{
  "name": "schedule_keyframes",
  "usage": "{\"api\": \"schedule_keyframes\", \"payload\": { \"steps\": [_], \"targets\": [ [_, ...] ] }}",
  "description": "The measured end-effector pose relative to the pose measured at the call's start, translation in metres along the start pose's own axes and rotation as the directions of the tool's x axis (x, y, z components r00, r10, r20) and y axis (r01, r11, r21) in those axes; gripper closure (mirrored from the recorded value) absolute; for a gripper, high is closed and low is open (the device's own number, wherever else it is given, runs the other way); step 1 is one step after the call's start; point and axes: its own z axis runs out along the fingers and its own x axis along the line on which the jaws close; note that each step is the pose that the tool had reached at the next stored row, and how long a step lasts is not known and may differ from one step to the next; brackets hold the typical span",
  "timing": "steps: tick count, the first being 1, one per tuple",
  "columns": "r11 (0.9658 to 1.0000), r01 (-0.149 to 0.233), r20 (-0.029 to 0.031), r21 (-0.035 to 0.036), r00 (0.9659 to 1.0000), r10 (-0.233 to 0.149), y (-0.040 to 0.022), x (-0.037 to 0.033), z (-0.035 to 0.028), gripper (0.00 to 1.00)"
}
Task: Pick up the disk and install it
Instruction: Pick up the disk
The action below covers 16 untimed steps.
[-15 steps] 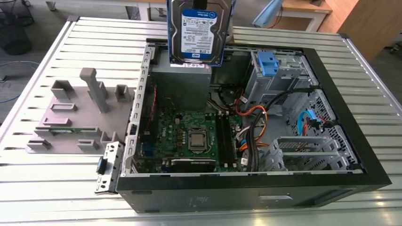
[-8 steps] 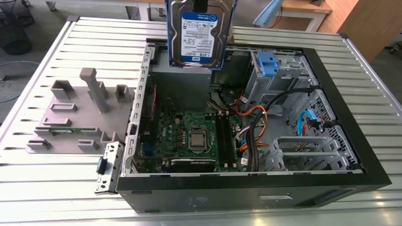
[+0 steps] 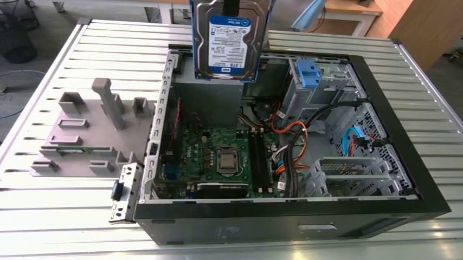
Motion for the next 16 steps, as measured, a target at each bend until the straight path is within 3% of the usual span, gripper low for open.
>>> {"api": "schedule_keyframes", "payload": {
  "steps": [9, 16],
  "targets": [
    [1.0000, 0.000, -0.0033, 0.0002, 1.0000, 0.000, -0.0004, 0.0097, 0.0001, 0.65],
    [1.0000, 0.000, -0.0090, 0.0004, 1.0000, 0.000, -0.0010, 0.0221, 0.0001, 0.65]
  ]
}}
